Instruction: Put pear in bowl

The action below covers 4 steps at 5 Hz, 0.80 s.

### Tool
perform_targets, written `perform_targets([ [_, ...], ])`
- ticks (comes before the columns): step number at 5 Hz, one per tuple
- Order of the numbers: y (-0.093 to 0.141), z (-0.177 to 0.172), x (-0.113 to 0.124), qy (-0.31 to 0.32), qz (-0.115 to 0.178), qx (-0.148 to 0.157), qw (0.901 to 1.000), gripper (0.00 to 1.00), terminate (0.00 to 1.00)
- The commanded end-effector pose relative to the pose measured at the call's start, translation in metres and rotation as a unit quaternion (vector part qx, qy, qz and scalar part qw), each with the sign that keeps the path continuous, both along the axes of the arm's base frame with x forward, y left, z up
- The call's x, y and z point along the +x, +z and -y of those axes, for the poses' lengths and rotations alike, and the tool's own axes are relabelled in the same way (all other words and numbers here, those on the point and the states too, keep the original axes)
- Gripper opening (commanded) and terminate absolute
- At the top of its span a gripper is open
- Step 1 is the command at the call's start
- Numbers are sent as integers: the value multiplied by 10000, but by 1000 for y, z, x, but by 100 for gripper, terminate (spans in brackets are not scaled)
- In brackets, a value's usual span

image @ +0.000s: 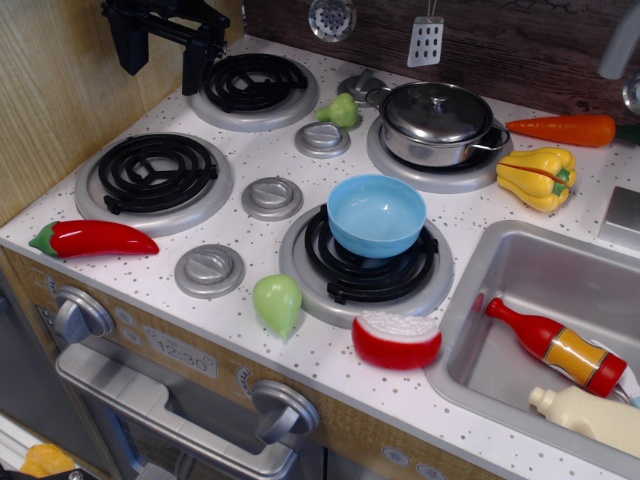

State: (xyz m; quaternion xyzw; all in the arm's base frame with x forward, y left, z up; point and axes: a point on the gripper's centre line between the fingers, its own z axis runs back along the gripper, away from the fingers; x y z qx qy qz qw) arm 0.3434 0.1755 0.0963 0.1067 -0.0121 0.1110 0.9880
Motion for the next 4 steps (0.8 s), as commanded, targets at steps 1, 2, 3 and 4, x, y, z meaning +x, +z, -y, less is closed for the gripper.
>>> perform_targets([
  [1, 0, 0, 0, 0, 0, 0, 10000, 100, 0],
  [2, 18, 20, -1, 335, -157, 86, 9993, 100, 0],
  [3, 34, 56, -3, 602, -37, 235, 9979, 100, 0],
  [4, 43, 92, -6, 875, -106, 92, 9961, 100, 0],
])
